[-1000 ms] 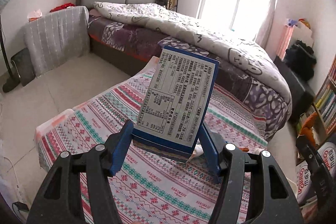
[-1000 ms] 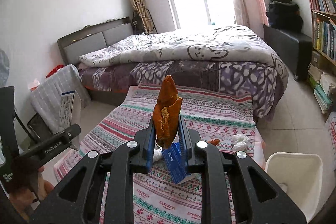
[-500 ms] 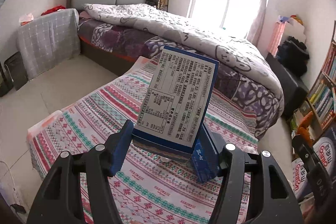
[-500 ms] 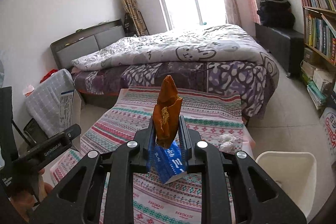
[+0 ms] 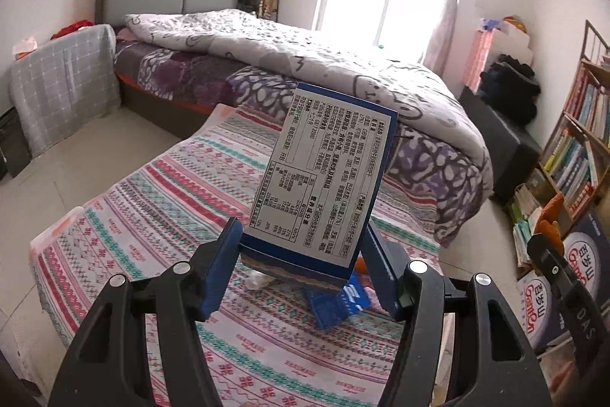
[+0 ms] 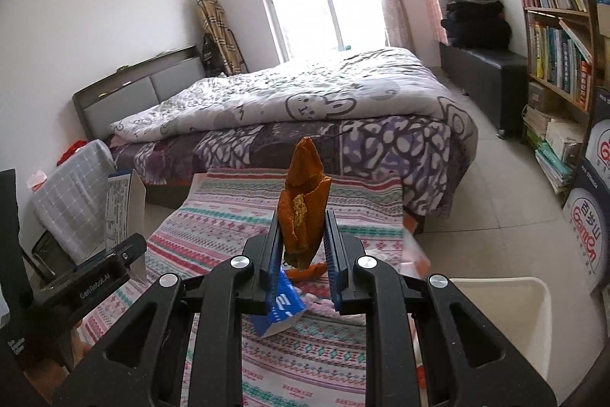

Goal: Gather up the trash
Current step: 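Carry the carton and orange wrapper over the white bin with both tools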

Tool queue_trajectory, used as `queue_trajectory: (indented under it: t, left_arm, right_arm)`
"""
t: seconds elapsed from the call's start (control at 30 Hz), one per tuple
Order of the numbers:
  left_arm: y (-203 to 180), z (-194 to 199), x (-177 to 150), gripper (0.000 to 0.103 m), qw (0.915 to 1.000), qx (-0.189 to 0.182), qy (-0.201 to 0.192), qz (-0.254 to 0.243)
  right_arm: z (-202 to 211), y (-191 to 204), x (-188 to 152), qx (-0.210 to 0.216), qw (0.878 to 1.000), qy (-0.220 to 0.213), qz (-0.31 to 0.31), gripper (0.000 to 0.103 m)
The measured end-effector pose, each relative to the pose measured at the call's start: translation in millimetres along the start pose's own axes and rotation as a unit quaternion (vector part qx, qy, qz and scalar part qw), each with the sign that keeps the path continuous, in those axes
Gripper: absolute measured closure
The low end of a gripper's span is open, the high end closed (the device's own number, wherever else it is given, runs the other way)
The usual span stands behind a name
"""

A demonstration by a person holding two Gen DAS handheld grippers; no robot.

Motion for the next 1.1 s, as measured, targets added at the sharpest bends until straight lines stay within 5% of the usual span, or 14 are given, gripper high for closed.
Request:
queue_trajectory:
  t: [1.1]
  left_arm:
    - [-115.7,19.8,-36.6,0.041,0.9921,-0.083,-0.005,-0.094]
  right_arm:
    - [47.0,-100.0,3.2,-0.095,0.994,-0.015,-0.044,0.083]
Point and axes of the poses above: each gripper's, at about its wrist camera, not at the fingertips, and z roughly against the way its jaws point, y to its left, x to its top, the point moved 2 cm from there along -z, roughly the way its jaws point, and after that the axes turned 12 degrees about x, right-handed, at the moved point
